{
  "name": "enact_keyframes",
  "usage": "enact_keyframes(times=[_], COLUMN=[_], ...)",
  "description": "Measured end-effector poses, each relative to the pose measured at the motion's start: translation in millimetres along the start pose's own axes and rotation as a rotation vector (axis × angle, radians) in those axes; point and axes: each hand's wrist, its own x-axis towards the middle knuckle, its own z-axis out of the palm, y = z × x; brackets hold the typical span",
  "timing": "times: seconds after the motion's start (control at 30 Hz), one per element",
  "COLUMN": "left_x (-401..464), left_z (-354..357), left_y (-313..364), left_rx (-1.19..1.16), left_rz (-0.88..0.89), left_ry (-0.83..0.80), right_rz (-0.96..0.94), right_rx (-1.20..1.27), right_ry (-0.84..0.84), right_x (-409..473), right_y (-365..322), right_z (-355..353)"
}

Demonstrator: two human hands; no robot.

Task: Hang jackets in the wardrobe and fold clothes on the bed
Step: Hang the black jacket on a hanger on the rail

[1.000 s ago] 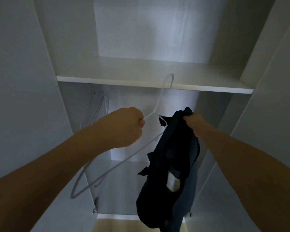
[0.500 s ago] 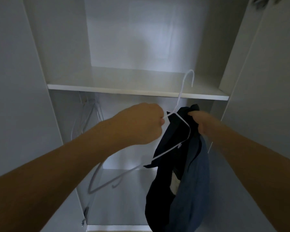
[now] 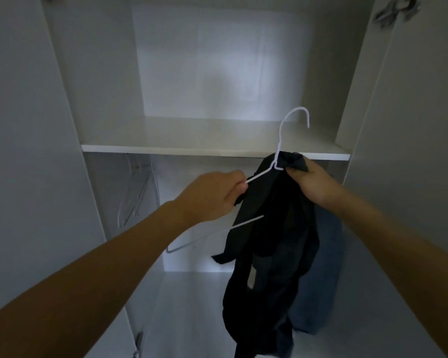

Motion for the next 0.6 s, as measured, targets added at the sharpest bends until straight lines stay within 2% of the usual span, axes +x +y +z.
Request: enact_keyframes(times=[0.07,0.13,0.17,0.23,0.27,0.3,0.33,0.37,0.5,0.6], left_x=[1.3,2.3,0.8,-11.7,-23.1,-36.5,-49.2,-61.2,-77.8,-80.7], left_z=[1.6,4.3,3.8,-2.6,-2.7,2.0,12.3,27.2,104.2,135.7], left_y=[-5.2,-12.2,-18.9,-36.5,-47.2,-56.4,-59.7,-54.1,11.6,46.1], left_rx=[-0.015,-0.171,-0.379,-1.021,-1.357,-1.577,-1.646,-1.596,-1.500,-1.413], left_rz=[-0.064,-0.215,-0.335,-0.612,-0.724,-0.802,-0.862,-0.913,-1.033,-1.109], left_ry=[-0.034,-0.108,-0.125,-0.027,0.108,0.265,0.395,0.443,0.230,0.217], right_rz=[0.013,0.031,0.040,0.047,0.047,0.050,0.055,0.055,0.068,0.124], right_rx=[-0.048,-0.106,-0.118,-0.137,-0.161,-0.181,-0.197,-0.210,-0.274,-0.310], right_ry=[-0.025,-0.018,-0.013,0.022,0.066,0.118,0.167,0.214,0.319,0.360], right_x=[8.6,10.8,10.3,9.1,8.3,7.9,8.0,9.3,16.0,17.3], right_y=[-2.7,-7.2,-8.9,-8.5,-8.4,-8.4,-7.6,-6.3,-8.5,-12.3], right_z=[-4.5,-7.3,-8.1,-11.4,-14.0,-17.0,-20.1,-22.7,-27.0,-27.8])
